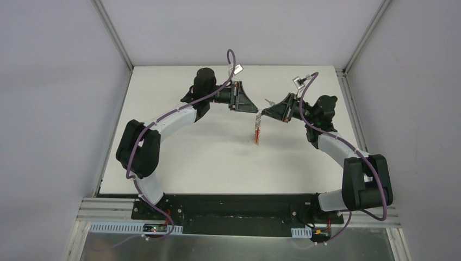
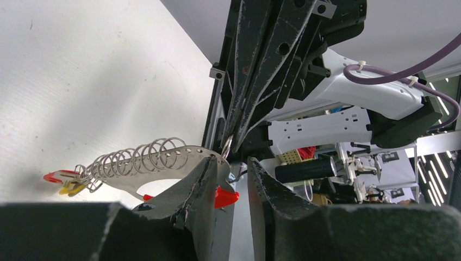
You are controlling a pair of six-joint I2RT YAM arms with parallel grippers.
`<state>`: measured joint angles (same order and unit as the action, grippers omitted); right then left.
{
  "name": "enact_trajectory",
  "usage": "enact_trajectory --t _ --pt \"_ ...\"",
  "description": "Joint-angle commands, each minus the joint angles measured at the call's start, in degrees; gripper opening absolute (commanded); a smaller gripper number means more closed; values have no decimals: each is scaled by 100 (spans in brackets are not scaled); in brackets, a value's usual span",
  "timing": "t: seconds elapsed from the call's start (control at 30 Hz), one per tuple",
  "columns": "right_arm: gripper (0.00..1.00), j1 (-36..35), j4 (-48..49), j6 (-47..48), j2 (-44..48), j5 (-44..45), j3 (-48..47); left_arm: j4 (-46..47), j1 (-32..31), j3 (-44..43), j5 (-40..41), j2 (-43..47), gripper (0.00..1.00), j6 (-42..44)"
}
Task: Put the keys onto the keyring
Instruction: Adjust the keyring at the center of the board.
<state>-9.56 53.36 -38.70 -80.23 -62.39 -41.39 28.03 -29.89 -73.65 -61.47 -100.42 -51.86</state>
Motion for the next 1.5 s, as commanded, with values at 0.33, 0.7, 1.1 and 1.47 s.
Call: enact_trajectory --t 0.33,0.7,1.1,1.47 --pt "0 27 601 -238 -43 -117 -72 232 -54 -242 -74 -144 28 -69" --pt "0 26 605 -251 -66 -74 -71 405 -138 -238 -119 -153 22 -255" --pt "0 28 590 -240 -45 -51 -54 484 -208 -265 -150 -169 13 -319" --pt "0 25 408 -25 -93 -155 -104 326 -210 -395 -207 -206 0 -179"
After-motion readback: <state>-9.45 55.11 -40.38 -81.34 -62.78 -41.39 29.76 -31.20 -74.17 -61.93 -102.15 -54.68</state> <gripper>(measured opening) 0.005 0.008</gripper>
